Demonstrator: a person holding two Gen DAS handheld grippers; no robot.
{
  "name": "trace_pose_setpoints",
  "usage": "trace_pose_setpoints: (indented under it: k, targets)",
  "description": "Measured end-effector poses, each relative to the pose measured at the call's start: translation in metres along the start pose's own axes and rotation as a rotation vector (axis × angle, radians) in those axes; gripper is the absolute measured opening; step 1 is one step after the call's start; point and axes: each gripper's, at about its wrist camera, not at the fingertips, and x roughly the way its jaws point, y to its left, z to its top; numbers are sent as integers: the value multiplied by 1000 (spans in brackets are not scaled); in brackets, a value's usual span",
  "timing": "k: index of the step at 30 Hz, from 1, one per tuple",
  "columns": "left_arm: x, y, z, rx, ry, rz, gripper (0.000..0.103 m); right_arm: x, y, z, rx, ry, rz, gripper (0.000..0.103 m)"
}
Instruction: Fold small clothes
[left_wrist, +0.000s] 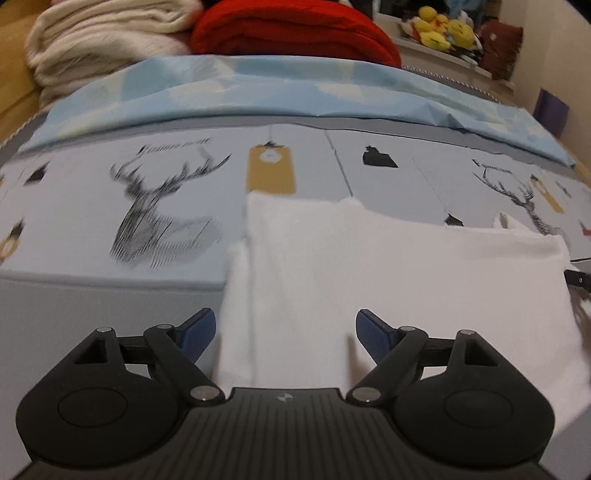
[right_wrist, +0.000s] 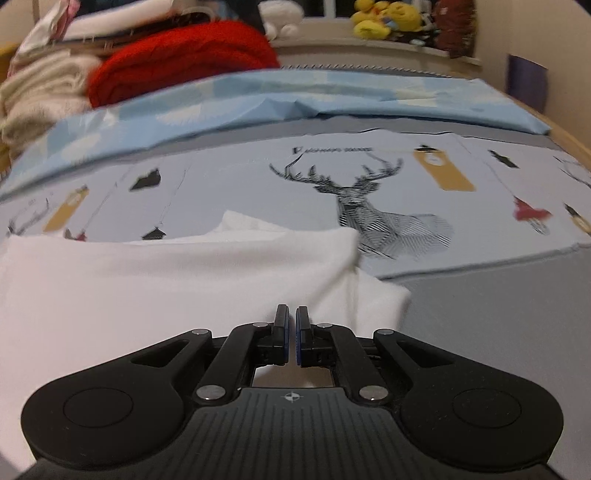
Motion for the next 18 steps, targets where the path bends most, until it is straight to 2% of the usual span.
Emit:
trace_pose_setpoints:
  k: [2,3,5,6,8,10,12,15,17,18]
  targets:
    - [21,-7,13,36,1,21,88,20,4,9,-25,15,-18,3]
    - [29,-7,19,46,-3,31,88,25,5,14,-32,-4,-25,5]
    - [39,-4,34,42,-44,41,88,29,0,30,-18,-74,-13,19]
    - [43,-1,43,26,-64,39,88,30,-4,38,3,-98,5,32]
    - [50,10,58,-32,-102,26,88,30,-14,50,45,-146,45,48]
    - [61,20,69,-86,-104,12,88,34,-23,56,61,-158,79,57]
    - [75,28,71,-124,-81,1,88,43,-27,56,65,-123,112,72]
    - [93,28,65,-100,-8,1,89,54,-17,48,-3,-72,91,73]
    - [96,22,59,-44,-2,7,89,54,-3,42,-131,-86,83,65]
    - [93,20,58,-15,-18,14,89,52,4,39,-191,-90,88,47]
